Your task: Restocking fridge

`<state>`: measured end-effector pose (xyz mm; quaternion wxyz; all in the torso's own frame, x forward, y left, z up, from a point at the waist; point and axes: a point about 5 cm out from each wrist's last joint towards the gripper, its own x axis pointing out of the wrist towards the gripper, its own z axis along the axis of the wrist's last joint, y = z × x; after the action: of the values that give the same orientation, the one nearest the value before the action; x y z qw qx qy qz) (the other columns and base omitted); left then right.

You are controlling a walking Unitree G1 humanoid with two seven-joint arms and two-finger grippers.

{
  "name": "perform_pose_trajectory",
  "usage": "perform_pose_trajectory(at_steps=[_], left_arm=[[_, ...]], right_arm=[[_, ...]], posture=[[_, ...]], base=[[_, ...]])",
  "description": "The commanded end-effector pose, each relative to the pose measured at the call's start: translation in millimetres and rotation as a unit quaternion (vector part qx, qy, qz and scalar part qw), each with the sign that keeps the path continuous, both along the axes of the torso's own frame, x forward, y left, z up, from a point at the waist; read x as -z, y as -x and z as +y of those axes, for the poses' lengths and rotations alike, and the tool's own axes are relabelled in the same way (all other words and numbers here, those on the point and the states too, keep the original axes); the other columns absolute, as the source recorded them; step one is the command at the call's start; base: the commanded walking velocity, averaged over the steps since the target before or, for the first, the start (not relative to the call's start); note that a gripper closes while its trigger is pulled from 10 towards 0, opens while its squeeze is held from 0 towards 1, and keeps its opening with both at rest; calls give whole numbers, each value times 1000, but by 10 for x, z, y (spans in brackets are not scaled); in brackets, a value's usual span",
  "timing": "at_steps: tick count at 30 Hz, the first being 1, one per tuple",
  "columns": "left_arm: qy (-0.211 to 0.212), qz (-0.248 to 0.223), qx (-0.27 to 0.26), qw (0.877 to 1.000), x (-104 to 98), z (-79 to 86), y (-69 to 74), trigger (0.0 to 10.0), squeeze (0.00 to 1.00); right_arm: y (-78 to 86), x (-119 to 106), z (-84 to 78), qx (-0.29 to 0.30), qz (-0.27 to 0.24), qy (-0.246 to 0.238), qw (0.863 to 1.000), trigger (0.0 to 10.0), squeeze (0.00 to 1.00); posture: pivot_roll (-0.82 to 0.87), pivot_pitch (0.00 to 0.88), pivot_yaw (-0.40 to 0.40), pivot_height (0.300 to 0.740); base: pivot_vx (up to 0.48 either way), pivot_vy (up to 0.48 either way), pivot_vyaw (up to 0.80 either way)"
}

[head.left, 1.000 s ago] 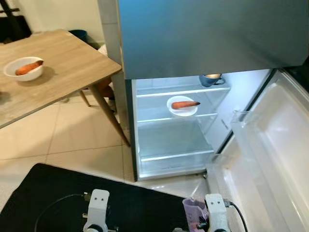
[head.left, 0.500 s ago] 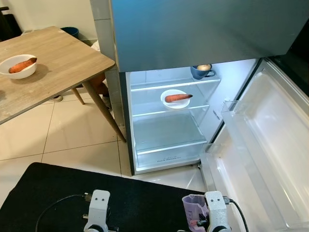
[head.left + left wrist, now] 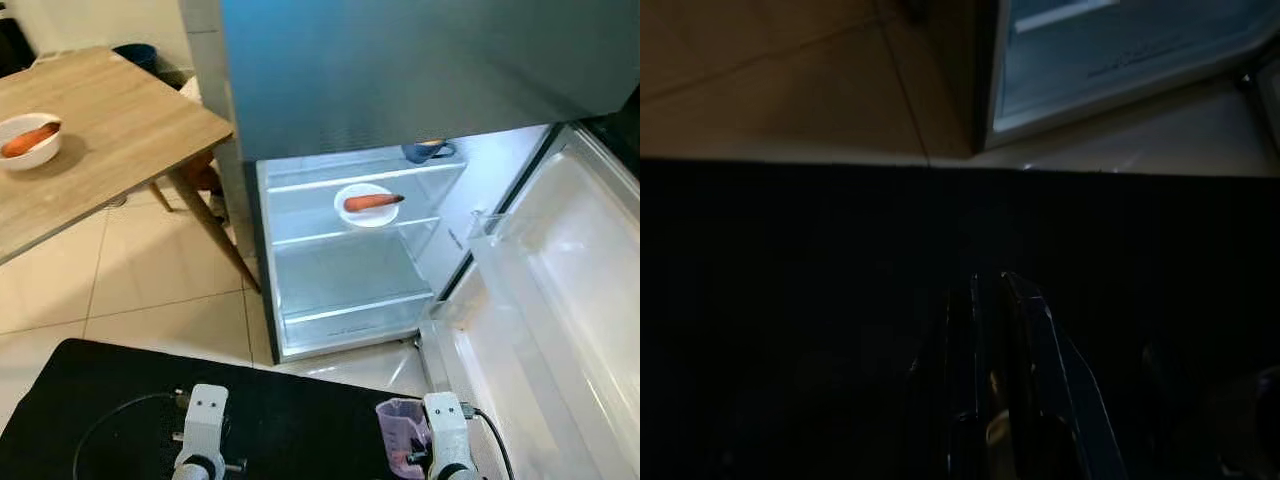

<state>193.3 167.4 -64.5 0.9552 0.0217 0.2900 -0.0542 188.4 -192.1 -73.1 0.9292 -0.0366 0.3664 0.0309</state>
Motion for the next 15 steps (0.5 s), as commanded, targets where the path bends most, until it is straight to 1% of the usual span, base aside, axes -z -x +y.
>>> perform_pose_trajectory(at_steps=[1, 15], left_arm=[[-7, 4, 0, 1000, 17, 35, 43, 10000, 0], [-5, -12, 5, 1000, -15, 5, 19, 10000, 0]], right_arm=[[36, 21, 3, -3, 9, 1, 1000, 10000, 0], [33, 21, 2, -2, 9, 2, 1000, 10000, 0]], posture=[[-100, 107, 17, 740], [-100, 106, 18, 740]], base=[[356, 0, 0], [349, 0, 0]])
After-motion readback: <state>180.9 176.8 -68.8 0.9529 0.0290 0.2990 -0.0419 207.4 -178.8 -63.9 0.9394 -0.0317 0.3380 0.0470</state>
